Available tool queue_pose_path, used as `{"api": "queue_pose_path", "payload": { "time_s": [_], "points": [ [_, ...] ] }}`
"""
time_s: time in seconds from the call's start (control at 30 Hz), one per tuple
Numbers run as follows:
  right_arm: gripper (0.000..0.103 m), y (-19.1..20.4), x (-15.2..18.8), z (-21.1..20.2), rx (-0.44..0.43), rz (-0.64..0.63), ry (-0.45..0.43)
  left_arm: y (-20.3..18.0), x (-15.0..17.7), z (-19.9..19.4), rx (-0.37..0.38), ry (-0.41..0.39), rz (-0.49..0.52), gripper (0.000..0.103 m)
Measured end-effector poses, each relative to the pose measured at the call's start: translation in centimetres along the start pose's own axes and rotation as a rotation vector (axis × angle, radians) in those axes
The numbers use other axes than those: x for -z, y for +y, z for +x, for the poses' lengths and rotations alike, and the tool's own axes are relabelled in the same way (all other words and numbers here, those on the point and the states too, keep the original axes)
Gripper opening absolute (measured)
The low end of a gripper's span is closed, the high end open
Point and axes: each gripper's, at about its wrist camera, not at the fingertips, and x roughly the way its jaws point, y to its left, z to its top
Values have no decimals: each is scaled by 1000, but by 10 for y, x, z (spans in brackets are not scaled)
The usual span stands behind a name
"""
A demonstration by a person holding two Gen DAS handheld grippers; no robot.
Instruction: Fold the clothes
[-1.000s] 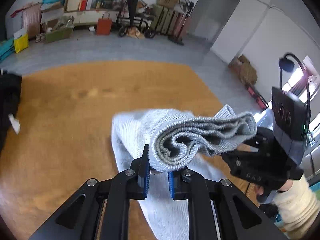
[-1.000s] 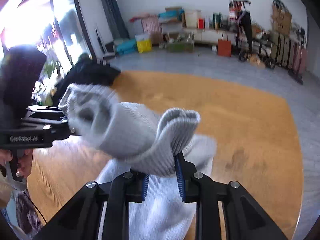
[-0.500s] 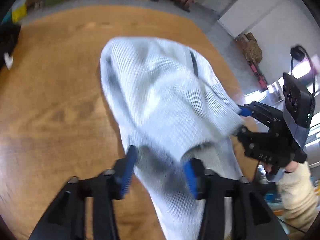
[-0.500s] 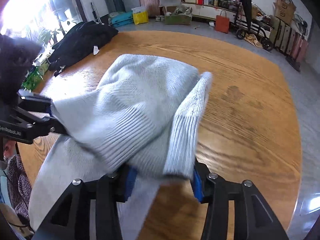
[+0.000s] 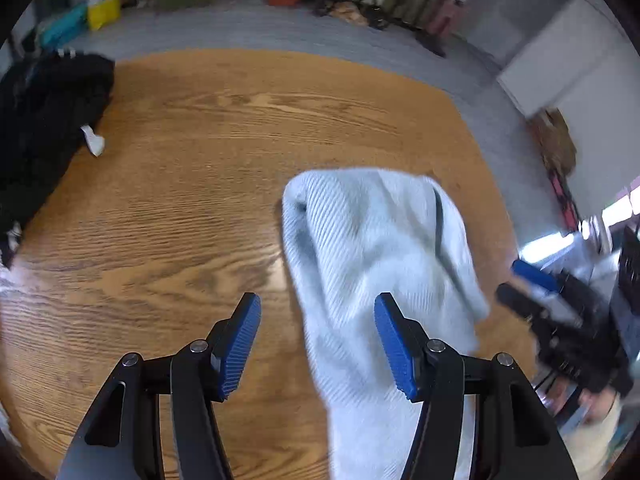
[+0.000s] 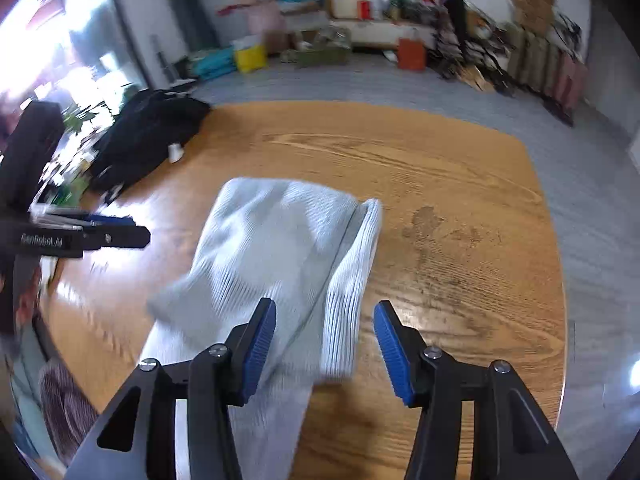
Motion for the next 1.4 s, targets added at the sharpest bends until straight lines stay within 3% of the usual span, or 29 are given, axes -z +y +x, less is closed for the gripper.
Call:
{"api": "queue_pose_path", "payload": {
  "time_s": [0.27,0.37,0.4,0.43,0.5,0.57,0.67,0.77,0.83,0.87,0.97,1.1,1.17,1.23,1.27,1.33,1.4],
  "points": [
    [51,-6,-47,46,-76,110,55,-23,-28,39,1,44,4,56],
    [45,1,-42,66,-123,104,109,-30,-33,52,-28,57,27,40],
    [44,3,-39,72,-116,94,125,-30,-32,56,-50,62,48,26],
    [44,3,-36,79,-100,91,141,-30,-31,61,-72,68,70,19],
    [45,2,-28,93,-97,105,174,-23,-32,64,-54,78,57,18],
    [39,-3,-20,107,-129,135,199,-14,-34,64,-32,80,33,18],
    [20,-8,-18,98,-186,146,156,-9,-34,62,-14,69,30,18],
    [19,-17,-19,80,-233,155,103,-9,-31,61,-13,55,50,18],
    [19,-17,-10,87,-212,145,149,-9,-21,69,-32,61,75,18],
    [20,-16,-4,94,-196,134,183,-8,-17,74,-47,62,88,18],
    [23,-13,4,94,-190,128,164,-10,-10,71,-49,26,98,22],
    [48,-26,-3,76,-209,189,107,-2,-13,50,33,30,47,24],
    [50,-35,-11,59,-223,203,53,6,-20,36,66,15,12,31],
    [64,-43,-22,42,-228,196,-7,11,-31,28,47,-18,4,55],
    [66,-46,-27,34,-223,191,-32,13,-36,24,36,-35,0,59],
    [83,-53,-40,30,-229,184,-47,18,-43,25,68,-35,-14,63],
    [84,-56,-56,37,-243,162,-36,19,-52,33,115,-13,-14,64]
  ]
}}
